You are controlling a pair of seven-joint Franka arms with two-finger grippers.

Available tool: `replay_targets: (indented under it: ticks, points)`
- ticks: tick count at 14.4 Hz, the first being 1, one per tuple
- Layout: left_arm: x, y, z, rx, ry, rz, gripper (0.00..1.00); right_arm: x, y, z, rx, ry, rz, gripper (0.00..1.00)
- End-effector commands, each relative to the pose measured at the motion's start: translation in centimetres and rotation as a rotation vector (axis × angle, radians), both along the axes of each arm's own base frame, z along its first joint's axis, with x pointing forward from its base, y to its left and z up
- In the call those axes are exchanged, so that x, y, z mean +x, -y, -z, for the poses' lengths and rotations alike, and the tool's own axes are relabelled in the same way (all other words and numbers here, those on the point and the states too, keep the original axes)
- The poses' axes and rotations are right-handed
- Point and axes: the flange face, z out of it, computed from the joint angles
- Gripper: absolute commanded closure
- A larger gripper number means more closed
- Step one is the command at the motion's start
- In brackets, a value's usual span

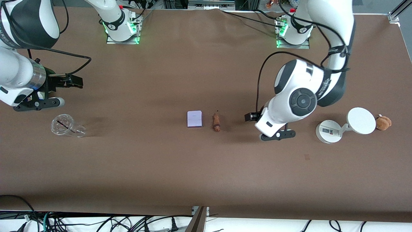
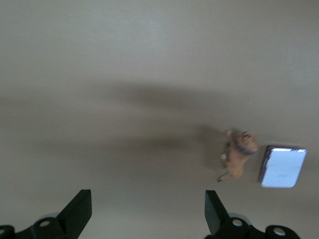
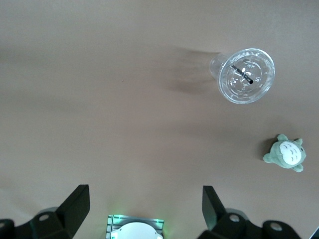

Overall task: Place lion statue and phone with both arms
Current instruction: 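Reach the left gripper across the table toward the brown lion statue, then grasp the lion statue with the left gripper while the right gripper starts reaching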

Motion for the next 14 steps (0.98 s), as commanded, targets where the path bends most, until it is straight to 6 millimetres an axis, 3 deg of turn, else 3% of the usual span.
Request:
replay_targets:
  ticks: [1,6,8,12,14]
  points:
    - [-0.1,4.0,4.4,0.001,0.025,-0.056,0.00,0.3,-0.3,-0.1,-0.009,0.007,0.012,0.00]
    - [-3.9,12.6,8.3,0.009,0.063,-0.126,0.00,0.3,-0.2,-0.1,-0.010,0.007,0.015,0.00]
    - [-4.9,14.6,10.5,0.014,0.079,-0.153,0.00,0.3,-0.3,-0.1,-0.010,0.007,0.014,0.00]
    - [-5.1,15.2,14.4,0.024,0.099,-0.164,0.00,0.3,-0.3,0.0,-0.008,0.006,0.014,0.00]
    - [-5.1,15.2,15.3,0.028,0.106,-0.162,0.00,0.3,-0.4,0.0,-0.007,0.006,0.012,0.00]
